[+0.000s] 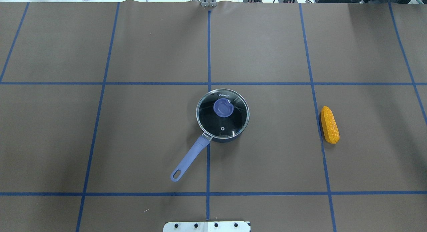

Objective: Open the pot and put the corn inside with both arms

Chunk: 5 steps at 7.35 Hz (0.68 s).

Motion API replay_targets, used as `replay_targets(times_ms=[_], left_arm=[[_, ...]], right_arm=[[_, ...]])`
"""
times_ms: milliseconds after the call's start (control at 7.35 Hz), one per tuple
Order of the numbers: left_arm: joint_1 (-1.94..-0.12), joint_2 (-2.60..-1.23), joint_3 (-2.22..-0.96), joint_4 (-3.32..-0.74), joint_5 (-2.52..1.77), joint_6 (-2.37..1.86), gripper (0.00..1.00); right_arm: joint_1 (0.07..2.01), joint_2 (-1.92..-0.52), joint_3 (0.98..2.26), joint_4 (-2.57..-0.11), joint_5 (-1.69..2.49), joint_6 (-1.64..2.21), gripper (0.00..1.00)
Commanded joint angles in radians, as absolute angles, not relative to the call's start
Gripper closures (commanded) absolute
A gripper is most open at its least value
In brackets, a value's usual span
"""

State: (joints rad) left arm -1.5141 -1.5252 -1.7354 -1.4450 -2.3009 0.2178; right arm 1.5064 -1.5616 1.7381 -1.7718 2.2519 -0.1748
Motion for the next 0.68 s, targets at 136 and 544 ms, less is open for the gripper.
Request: replay_targets(times_ms=[136, 544], left_arm=[[-1.513, -1.517, -1.764, -1.442, -2.299, 0.216, 0.02], [-1.512, -1.513, -1.833, -1.442, -2.301, 0.207, 0.02]], right_arm=[[1.506, -1.562, 1.75, -1.772, 2.26, -0.176, 0.0], [1.506, -1.556, 1.77, -1.772, 2.287, -0.176, 0.0]])
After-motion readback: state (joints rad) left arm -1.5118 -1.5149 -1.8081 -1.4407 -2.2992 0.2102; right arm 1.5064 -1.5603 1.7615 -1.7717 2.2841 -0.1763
